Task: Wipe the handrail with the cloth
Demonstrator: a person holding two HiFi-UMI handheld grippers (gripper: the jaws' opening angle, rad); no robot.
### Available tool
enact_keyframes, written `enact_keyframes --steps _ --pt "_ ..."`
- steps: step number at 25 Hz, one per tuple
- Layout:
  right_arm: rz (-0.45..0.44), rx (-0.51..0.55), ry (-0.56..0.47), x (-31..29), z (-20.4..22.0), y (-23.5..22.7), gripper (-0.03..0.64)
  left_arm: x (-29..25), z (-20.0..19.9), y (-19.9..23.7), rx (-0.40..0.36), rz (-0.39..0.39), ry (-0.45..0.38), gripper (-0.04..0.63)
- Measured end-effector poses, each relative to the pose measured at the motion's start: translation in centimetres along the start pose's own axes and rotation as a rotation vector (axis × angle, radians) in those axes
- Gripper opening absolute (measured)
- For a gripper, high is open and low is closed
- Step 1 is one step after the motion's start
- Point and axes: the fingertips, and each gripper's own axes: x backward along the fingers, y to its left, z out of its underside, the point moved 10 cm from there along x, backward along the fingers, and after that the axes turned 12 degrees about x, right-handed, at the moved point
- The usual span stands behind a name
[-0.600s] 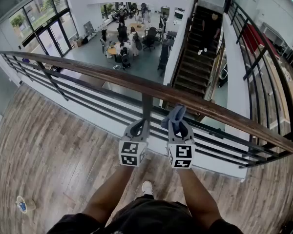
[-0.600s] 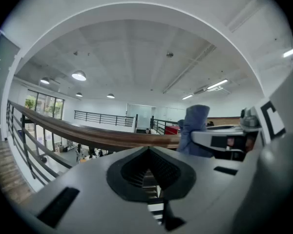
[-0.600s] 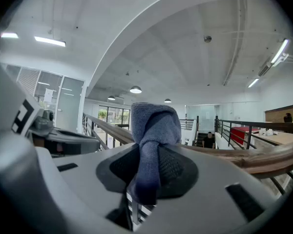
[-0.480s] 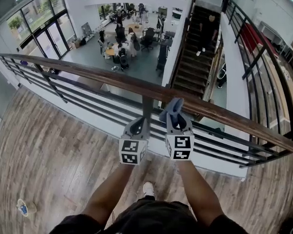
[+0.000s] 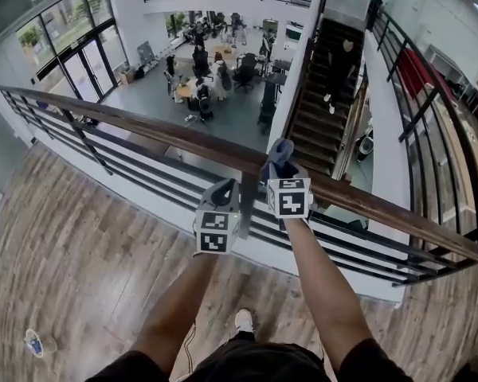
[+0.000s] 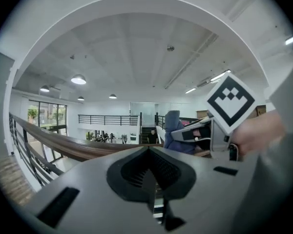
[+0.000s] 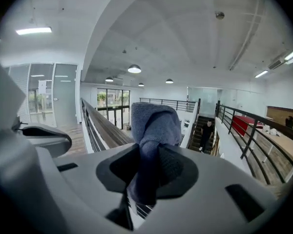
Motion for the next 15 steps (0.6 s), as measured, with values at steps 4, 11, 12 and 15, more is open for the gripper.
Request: enact_keyframes --steps 4,11,12,15 --pt "-0.023 0.039 0.101 -2.3 -1.0 0.2 0.097 -1.7 -1.5 0.3 -0.036 0.021 0.037 -0.002" --pt "-0.058 0.063 0.171 -3.3 -0.9 -0.6 0.097 -2.6 -3.4 -0.7 0.012 0.041 0.056 -0.002" --pt "-0.056 0.061 0.175 -3.2 -0.8 -0.9 0.095 -2.7 -3.5 -1.1 0.013 0.045 0.058 -0.002" --pt "-0.043 0.060 0.184 -2.4 -0.2 -1.9 0.095 -3.0 -3.3 -2.1 0.005 0.051 0.069 -0.002"
